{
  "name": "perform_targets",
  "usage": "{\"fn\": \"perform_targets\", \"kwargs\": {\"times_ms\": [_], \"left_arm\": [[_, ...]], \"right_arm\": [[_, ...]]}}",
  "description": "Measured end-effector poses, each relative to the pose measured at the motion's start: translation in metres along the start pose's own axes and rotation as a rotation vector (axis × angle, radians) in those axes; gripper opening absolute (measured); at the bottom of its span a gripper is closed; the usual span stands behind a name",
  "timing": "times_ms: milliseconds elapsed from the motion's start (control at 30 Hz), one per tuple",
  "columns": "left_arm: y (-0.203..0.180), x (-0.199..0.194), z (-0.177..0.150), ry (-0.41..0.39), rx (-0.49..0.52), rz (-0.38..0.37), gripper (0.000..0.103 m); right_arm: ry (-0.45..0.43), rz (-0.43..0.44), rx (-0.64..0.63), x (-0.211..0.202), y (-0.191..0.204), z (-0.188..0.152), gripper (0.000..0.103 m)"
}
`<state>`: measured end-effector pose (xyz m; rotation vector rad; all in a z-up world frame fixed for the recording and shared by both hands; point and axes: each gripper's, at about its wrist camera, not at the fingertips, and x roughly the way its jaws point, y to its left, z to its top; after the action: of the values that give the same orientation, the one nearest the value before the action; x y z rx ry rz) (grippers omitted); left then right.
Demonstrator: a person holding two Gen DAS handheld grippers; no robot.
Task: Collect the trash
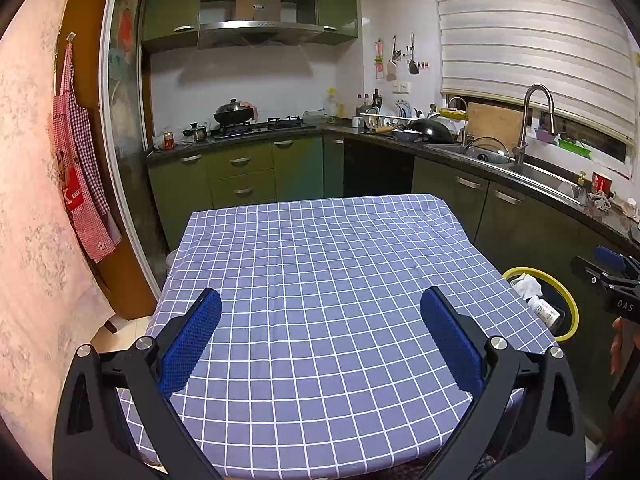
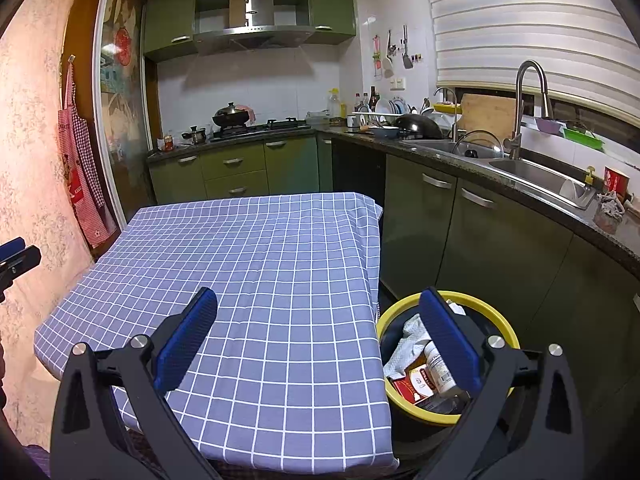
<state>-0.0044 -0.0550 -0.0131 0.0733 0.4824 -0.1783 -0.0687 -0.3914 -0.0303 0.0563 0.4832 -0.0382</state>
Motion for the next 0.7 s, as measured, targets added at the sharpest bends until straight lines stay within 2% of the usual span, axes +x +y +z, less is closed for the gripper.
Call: {"fn": "perform_targets", "kwargs": {"times_ms": [700], "left_arm": [[-0.0002,0.0042,-0.0007,0.011,0.002,-0.005,0.098]], "right_arm": [[0.004,0.0,0.001,0.0022,0.0009,-0.0027,0.096]]}}
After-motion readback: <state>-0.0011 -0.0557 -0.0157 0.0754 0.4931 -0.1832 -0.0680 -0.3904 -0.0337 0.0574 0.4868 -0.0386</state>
